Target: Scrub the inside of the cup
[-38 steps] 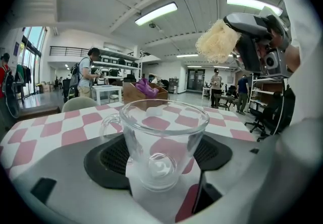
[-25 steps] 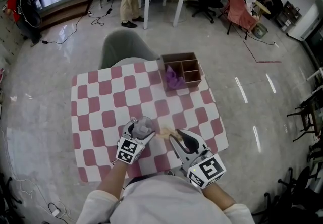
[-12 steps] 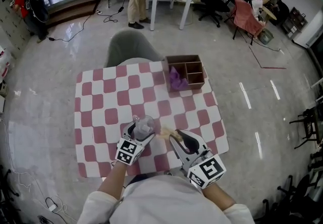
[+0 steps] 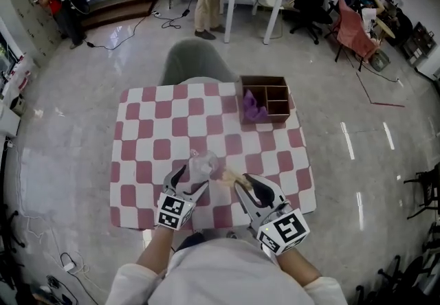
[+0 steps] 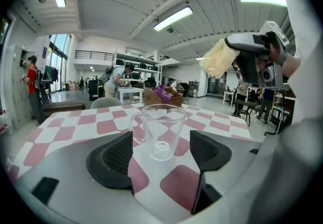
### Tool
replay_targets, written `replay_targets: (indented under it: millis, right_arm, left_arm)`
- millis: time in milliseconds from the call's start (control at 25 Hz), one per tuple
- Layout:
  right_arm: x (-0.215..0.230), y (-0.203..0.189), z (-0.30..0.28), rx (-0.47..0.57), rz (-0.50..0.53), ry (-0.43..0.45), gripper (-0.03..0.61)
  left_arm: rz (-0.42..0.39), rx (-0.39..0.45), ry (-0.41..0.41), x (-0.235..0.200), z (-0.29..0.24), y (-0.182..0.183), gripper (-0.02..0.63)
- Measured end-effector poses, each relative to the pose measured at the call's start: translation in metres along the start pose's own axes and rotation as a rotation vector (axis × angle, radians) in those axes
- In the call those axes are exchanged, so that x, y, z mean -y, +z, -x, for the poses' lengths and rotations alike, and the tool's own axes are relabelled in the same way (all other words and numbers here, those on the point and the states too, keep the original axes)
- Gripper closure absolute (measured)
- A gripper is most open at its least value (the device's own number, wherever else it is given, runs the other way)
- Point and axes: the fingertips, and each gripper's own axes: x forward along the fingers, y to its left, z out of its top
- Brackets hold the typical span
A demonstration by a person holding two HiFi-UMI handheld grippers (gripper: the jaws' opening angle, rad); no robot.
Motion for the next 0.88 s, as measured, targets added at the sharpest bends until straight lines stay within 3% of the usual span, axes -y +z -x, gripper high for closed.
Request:
replay_targets:
  millis: [280,640,880]
  right_arm:
    - [-0.007,0.002,0.010,0.038,-0.011,0.043,0.474]
    - [-0.012,-0.004,0.019,0.043,-0.027,0.083,0.474]
    - [-0.017,-0.005,0.029,0.048,-0.017,0.103,0.474]
  left_arm:
    - [-0.074,0.086,0.057,0.022,0.039,0.030,0.252]
    - [-0.057,0.227,0.114,0.050,0.087,0.081,0.256]
    - [-0.104,0.298,0.164,0.071,0.114,0.105,0.351]
